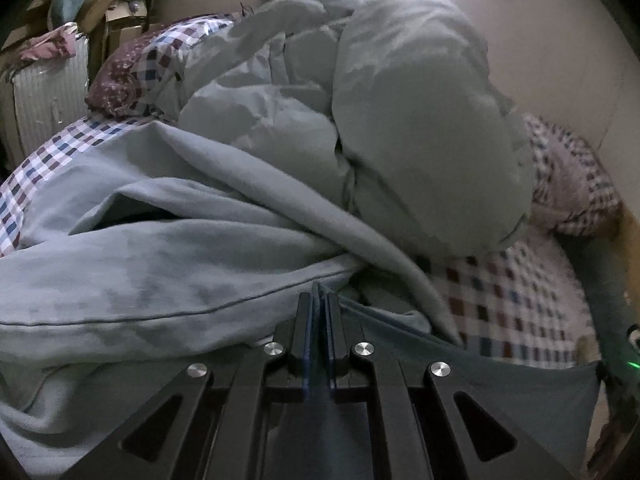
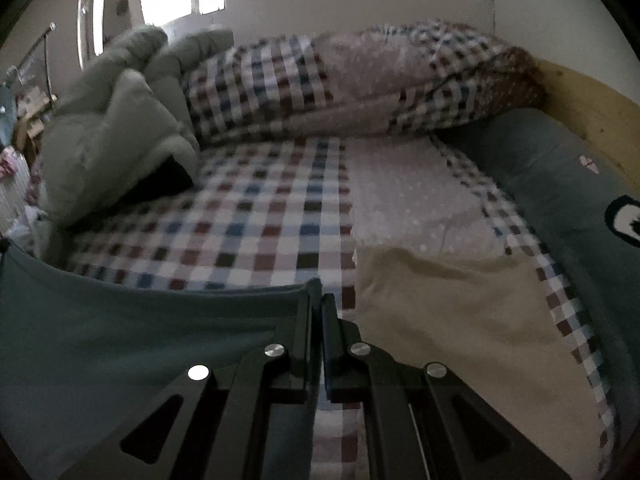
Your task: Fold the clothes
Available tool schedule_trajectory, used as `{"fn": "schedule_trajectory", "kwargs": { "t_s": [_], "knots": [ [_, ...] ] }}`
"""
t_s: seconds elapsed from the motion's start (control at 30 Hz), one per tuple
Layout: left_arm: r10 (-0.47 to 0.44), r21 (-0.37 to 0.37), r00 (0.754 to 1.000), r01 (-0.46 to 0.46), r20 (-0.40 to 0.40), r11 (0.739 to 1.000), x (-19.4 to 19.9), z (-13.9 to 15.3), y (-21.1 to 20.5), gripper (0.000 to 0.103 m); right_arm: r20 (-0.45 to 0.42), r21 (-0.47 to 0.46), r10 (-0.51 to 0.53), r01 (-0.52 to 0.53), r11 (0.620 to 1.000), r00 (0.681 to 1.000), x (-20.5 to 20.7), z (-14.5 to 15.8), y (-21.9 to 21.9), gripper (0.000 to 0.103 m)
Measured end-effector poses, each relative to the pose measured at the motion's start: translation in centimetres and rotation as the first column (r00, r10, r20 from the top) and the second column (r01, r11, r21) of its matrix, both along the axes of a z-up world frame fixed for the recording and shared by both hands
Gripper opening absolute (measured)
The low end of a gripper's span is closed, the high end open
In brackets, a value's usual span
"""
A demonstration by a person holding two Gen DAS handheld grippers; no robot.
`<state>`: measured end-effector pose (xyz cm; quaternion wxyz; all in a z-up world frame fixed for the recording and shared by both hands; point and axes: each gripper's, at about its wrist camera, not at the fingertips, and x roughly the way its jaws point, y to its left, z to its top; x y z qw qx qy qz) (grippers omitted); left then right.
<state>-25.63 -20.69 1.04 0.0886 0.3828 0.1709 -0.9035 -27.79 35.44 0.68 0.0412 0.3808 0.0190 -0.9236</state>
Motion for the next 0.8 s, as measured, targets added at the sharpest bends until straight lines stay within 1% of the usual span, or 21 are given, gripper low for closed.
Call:
{"fn": "schedule_trajectory", "kwargs": {
  "t_s": [0.17, 0.27, 0.37, 0.43, 0.47, 0.5, 0.53, 0.57, 0.6, 0.7, 0.77, 0.8],
  "knots": [
    [-0.007, -0.031, 1.000, 0.008, 0.021, 0.999, -0.8, -1.2, 0.3, 0.005, 0.073, 0.037, -0.015, 0.012, 0.999, 0.997, -1.7, -3.6, -0.7, 0.003],
    [-0.017, -0.051, 0.999, 0.018, 0.028, 0.999, -1.0, -1.6, 0.6, 0.005, 0.101, 0.053, -0.020, 0.015, 0.998, 0.995, -2.2, -5.0, -1.0, 0.003],
    [-0.025, -0.056, 0.999, 0.027, 0.035, 0.998, -1.0, -1.8, 0.7, 0.006, 0.127, 0.068, -0.020, 0.011, 0.998, 0.992, -2.5, -6.2, -1.2, 0.003],
    [-0.030, -0.042, 0.999, 0.031, 0.038, 0.999, -1.0, -1.6, 0.5, 0.010, 0.145, 0.080, -0.021, 0.010, 0.997, 0.989, -2.7, -6.9, -1.3, 0.006],
    [-0.032, -0.034, 0.999, 0.033, 0.039, 0.999, -1.0, -1.4, 0.4, 0.018, 0.147, 0.089, -0.036, 0.023, 0.996, 0.988, -2.7, -6.9, -1.2, 0.007],
    [-0.035, -0.024, 0.999, 0.036, 0.036, 0.999, -0.8, -1.2, 0.2, 0.032, 0.145, 0.098, -0.054, 0.040, 0.994, 0.988, -2.6, -6.8, -0.9, 0.014],
    [-0.040, -0.011, 0.999, 0.040, 0.027, 0.999, -0.5, -0.8, 0.0, 0.038, 0.142, 0.107, -0.073, 0.058, 0.993, 0.987, -2.6, -6.7, -0.7, 0.026],
    [-0.042, 0.001, 0.999, 0.042, 0.013, 0.999, -0.1, -0.3, -0.3, 0.048, 0.139, 0.116, -0.091, 0.075, 0.990, 0.986, -2.5, -6.6, -0.5, 0.035],
    [-0.035, 0.011, 0.999, 0.035, -0.008, 0.999, 0.4, 0.4, -0.7, 0.058, 0.134, 0.113, -0.104, 0.089, 0.990, 0.986, -2.3, -6.3, -0.2, 0.040],
    [0.013, 0.029, 0.996, -0.010, -0.083, 1.000, 2.7, 2.7, -2.0, 0.071, 0.112, 0.089, -0.135, 0.125, 0.988, 0.985, -1.1, -4.8, 0.8, 0.040],
    [0.033, 0.056, 0.991, -0.026, -0.132, 0.998, 4.5, 4.2, -2.9, 0.072, 0.085, 0.076, -0.145, 0.138, 0.987, 0.986, 0.4, -3.4, 1.1, 0.046],
    [0.036, 0.076, 0.987, -0.025, -0.154, 0.997, 5.8, 5.0, -3.3, 0.072, 0.059, 0.074, -0.146, 0.142, 0.987, 0.987, 1.4, -2.6, 1.1, 0.053]
  ]
}}
